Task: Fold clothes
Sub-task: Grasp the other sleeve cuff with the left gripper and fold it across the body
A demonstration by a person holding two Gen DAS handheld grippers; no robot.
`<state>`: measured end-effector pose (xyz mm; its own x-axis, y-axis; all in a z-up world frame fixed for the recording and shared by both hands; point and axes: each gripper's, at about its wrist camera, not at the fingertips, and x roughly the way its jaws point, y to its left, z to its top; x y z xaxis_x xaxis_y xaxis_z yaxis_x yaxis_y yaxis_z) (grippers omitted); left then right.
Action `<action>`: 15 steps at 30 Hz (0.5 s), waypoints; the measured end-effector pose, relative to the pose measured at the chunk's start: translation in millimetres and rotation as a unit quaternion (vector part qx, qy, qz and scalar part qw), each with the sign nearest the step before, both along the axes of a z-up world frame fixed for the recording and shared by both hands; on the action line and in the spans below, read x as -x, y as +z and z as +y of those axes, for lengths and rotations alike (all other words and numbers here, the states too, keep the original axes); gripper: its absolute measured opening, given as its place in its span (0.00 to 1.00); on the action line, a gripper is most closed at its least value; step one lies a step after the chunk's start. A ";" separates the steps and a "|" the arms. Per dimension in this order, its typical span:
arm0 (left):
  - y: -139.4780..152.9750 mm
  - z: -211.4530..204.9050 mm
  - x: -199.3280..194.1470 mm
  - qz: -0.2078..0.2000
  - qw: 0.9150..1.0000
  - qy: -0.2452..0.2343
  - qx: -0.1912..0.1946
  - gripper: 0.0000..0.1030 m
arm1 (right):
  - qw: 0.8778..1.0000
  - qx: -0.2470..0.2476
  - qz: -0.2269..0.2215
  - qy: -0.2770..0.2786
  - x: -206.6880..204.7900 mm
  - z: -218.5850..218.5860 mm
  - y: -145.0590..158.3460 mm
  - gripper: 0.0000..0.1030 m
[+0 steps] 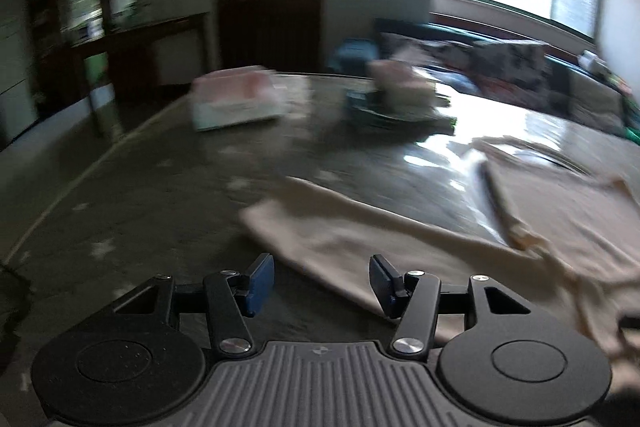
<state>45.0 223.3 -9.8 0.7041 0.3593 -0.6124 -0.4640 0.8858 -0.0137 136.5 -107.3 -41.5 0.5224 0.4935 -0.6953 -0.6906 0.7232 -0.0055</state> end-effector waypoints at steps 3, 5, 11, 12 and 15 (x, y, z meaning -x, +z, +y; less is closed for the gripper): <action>-2.9 22.0 -6.1 0.001 0.999 0.031 0.011 0.55 | 1.000 0.004 0.000 0.006 2.7 9.4 -4.2 0.90; -6.0 33.7 -10.3 0.004 0.999 0.040 0.023 0.53 | 1.000 0.003 0.000 0.006 3.7 11.0 -5.5 0.95; -15.2 51.3 -20.8 0.007 0.998 0.050 0.046 0.43 | 1.000 0.000 0.006 -0.003 2.9 8.9 -6.6 1.00; -15.3 51.6 -21.8 0.006 0.998 0.051 0.045 0.38 | 1.000 0.000 0.008 -0.004 2.7 8.4 -6.4 1.00; -14.5 52.3 -23.6 0.002 0.998 0.052 0.046 0.15 | 1.000 -0.004 0.012 -0.007 2.8 6.3 -5.8 1.00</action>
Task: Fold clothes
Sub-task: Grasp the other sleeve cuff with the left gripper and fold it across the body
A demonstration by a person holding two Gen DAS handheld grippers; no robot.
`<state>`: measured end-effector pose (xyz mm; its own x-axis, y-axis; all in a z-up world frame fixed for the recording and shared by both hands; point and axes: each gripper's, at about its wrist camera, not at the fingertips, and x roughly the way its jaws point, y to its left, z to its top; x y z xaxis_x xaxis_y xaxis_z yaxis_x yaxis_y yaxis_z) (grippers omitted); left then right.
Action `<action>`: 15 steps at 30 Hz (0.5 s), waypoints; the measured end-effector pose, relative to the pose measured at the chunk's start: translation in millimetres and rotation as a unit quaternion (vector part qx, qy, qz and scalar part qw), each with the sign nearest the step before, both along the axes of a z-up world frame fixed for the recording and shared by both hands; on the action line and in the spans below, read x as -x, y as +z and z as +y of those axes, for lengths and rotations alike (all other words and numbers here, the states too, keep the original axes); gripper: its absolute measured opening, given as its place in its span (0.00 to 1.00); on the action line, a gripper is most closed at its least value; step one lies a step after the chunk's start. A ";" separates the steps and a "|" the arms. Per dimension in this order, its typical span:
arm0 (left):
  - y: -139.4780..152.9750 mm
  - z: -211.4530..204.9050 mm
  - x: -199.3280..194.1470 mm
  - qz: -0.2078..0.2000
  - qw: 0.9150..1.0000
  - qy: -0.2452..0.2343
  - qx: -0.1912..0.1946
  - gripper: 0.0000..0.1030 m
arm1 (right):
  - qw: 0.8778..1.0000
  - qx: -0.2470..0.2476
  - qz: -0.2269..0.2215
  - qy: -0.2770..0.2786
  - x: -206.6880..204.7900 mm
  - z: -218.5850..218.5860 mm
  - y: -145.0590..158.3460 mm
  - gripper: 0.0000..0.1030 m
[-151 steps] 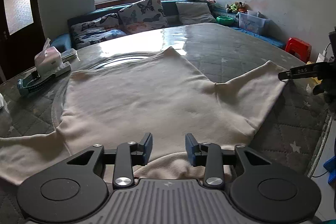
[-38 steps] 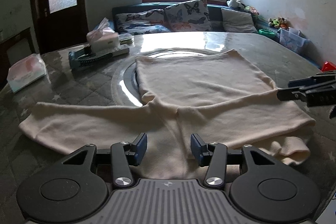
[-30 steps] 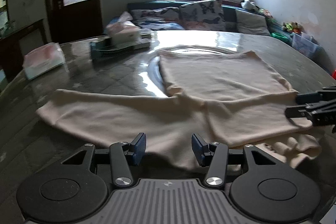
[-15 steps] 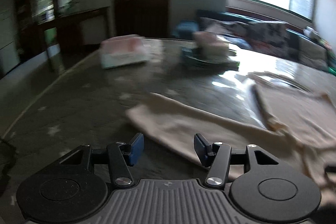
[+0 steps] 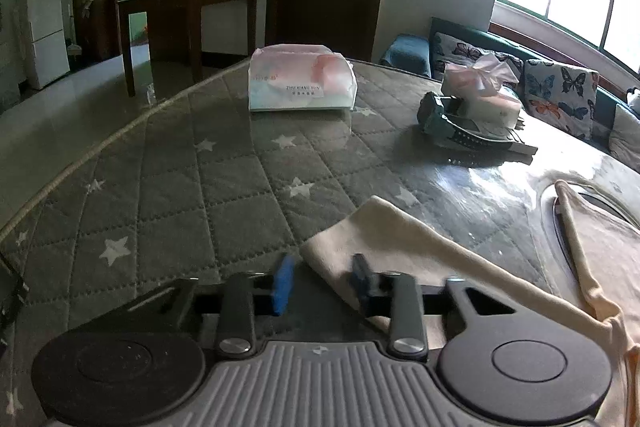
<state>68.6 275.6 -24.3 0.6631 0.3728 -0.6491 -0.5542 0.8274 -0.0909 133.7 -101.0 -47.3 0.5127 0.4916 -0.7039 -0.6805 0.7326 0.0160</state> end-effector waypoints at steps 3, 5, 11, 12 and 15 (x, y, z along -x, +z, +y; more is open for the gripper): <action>4.9 -0.6 1.5 -0.013 1.000 0.003 0.007 0.06 | 1.000 -0.007 0.001 -0.007 0.4 -3.2 1.6 1.00; 12.6 -5.2 4.1 -0.027 1.000 0.000 0.006 0.06 | 1.000 -0.013 0.001 -0.015 0.4 -6.9 4.4 1.00; 56.7 -52.4 15.6 -0.090 0.994 -0.068 -0.005 0.05 | 0.999 -0.026 -0.012 -0.029 2.6 -22.3 16.1 1.00; 64.5 -64.0 17.4 -0.101 0.991 -0.086 -0.008 0.05 | 0.999 -0.027 -0.014 -0.031 3.2 -25.3 17.4 1.00; 85.6 -99.5 22.1 -0.134 0.980 -0.144 -0.007 0.05 | 0.998 -0.031 -0.021 -0.042 5.0 -38.2 20.9 1.00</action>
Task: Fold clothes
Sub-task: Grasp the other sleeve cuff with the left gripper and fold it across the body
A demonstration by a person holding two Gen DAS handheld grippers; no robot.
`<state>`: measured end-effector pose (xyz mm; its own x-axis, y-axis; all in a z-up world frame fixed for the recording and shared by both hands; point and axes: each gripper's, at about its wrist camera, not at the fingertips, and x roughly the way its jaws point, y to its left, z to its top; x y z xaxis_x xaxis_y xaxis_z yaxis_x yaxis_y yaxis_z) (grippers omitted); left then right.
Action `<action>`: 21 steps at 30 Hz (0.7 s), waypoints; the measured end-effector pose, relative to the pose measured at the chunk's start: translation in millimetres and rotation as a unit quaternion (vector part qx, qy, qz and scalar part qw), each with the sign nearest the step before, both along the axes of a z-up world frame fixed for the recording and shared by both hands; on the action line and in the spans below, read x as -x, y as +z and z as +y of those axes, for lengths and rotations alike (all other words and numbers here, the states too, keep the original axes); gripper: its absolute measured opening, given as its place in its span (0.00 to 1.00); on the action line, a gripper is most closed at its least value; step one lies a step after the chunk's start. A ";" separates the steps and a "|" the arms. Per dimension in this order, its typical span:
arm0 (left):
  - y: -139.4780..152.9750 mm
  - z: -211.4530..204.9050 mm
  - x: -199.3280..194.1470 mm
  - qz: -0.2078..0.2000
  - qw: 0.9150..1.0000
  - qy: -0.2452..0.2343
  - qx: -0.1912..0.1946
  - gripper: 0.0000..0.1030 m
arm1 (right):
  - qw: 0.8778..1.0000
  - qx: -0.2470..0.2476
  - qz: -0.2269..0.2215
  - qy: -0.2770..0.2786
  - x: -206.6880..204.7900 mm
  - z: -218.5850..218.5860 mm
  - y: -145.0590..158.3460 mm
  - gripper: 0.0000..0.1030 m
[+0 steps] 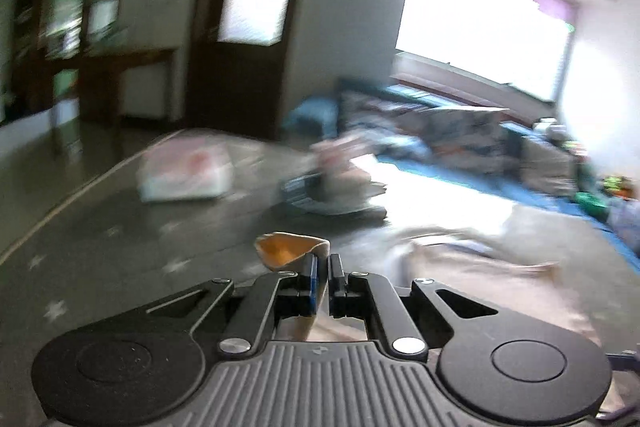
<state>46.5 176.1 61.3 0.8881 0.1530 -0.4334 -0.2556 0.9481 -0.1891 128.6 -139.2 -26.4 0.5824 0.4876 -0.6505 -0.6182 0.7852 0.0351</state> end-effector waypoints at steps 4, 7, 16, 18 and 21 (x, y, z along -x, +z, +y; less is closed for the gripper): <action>13.9 -48.4 -3.0 -0.013 0.997 -0.079 0.003 0.05 | 1.000 -0.009 -0.006 -0.020 1.6 -20.4 3.9 1.00; 17.3 -84.0 -7.2 -0.019 0.991 -0.131 0.005 0.05 | 0.999 -0.019 -0.009 -0.038 2.7 -38.8 7.3 1.00; -18.0 -166.4 -32.7 0.041 0.972 -0.232 -0.014 0.08 | 0.995 -0.027 -0.020 -0.089 3.0 -84.6 14.1 0.98; -26.1 -169.0 -30.5 0.055 0.968 -0.243 -0.017 0.12 | 0.995 -0.028 -0.018 -0.097 2.3 -91.1 14.3 0.96; -32.5 -168.1 -25.3 0.067 0.966 -0.247 -0.032 0.36 | 0.994 -0.031 -0.017 -0.100 2.6 -95.3 15.4 0.92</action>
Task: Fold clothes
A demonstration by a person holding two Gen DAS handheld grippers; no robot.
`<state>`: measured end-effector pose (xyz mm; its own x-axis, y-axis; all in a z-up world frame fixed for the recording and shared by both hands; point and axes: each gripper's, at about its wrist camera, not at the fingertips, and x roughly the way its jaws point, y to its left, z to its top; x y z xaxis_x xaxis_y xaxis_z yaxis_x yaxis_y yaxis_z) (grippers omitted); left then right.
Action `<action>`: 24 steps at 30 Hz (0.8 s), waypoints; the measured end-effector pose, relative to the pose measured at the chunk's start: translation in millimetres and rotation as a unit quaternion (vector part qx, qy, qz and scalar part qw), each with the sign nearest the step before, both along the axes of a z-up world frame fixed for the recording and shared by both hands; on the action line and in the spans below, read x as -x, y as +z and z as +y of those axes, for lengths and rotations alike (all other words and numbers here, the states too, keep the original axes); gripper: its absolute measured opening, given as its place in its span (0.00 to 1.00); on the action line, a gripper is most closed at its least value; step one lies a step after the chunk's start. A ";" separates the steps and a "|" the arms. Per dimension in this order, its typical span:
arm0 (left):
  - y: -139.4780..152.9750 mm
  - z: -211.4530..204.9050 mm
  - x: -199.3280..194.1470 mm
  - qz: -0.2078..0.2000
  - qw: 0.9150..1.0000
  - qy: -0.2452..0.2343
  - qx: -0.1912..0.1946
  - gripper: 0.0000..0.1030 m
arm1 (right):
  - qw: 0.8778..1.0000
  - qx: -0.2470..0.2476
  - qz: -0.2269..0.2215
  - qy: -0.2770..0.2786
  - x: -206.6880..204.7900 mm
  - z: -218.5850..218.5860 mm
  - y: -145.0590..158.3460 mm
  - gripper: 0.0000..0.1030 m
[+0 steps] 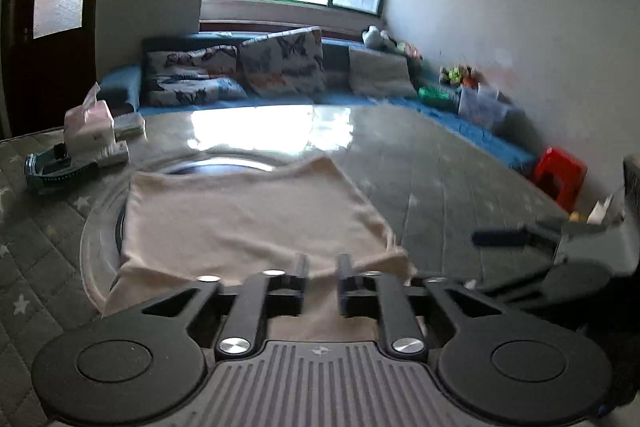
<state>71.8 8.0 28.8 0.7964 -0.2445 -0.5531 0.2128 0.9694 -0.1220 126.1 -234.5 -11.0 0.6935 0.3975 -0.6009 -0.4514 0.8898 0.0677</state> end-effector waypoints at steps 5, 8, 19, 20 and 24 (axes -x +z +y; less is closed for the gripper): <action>-1.3 24.1 20.4 -0.015 0.999 0.021 -0.027 0.50 | 1.000 -0.011 0.010 0.020 0.8 10.3 1.1 0.86; -3.9 48.8 34.1 -0.015 0.997 0.057 -0.042 0.53 | 0.999 -0.016 0.026 0.040 0.4 23.0 -1.9 0.79; -37.9 105.2 70.0 0.029 0.988 0.135 -0.067 0.57 | 0.994 -0.012 0.082 0.077 -4.6 63.1 -27.7 0.52; -39.1 105.5 71.3 0.029 0.988 0.133 -0.066 0.57 | 0.994 -0.010 0.081 0.078 -3.9 63.6 -27.3 0.47; -43.0 106.5 69.5 0.025 0.989 0.130 -0.061 0.55 | 0.994 -0.003 0.083 0.070 -4.3 62.1 -26.4 0.29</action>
